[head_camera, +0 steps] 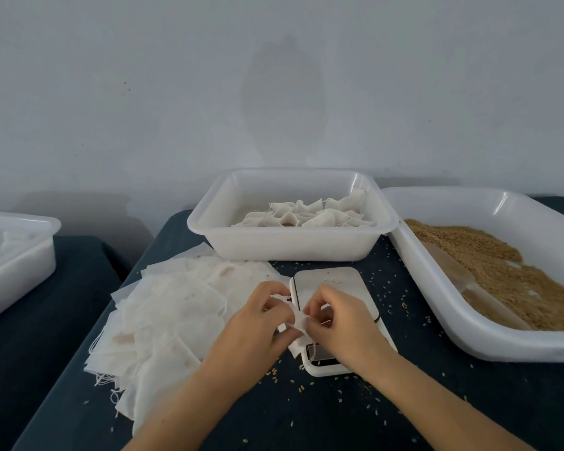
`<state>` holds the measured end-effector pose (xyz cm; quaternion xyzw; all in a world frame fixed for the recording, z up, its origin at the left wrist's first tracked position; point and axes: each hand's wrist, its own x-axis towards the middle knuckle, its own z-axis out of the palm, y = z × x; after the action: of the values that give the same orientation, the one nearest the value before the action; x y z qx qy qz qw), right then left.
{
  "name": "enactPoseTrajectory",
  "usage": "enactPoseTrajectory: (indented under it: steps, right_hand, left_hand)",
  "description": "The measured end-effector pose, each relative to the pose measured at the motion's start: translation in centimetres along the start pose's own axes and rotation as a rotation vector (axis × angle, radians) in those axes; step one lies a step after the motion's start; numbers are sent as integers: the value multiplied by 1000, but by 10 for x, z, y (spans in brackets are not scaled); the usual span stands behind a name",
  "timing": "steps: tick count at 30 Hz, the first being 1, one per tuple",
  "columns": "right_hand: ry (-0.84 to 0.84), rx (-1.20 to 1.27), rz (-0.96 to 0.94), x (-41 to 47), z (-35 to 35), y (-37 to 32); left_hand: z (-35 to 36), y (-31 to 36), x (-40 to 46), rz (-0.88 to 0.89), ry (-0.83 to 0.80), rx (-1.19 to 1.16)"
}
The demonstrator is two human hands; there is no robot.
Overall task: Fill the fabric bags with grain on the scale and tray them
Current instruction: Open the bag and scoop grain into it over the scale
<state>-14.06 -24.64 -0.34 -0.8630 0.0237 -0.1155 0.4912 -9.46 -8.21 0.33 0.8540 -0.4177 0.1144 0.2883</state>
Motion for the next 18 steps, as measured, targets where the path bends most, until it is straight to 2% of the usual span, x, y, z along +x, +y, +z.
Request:
enactPoseTrajectory:
  steps: [2,5,7,12,15,18]
  right_hand:
    - [-84,-145,12,3,-4,-2]
    - [-142,-326,-17,12,-7,-9]
    - [-156,-361,-20,17,-11,-14]
    - [-264,-231,56,20,-19,-17]
    - [-343,-118,100,16,-28,-21]
    - [-340,-200,65,13,-56,-31]
  left_hand:
    - [-3,-5,3,15,-57,30]
    - [-12,-1,10,142,-166,162]
    - [-17,3,13,231,-148,275]
    - [-14,0,6,54,-44,43]
    - [-9,-1,3,41,62,-14]
    - [-9,-4,6,1,90,-71]
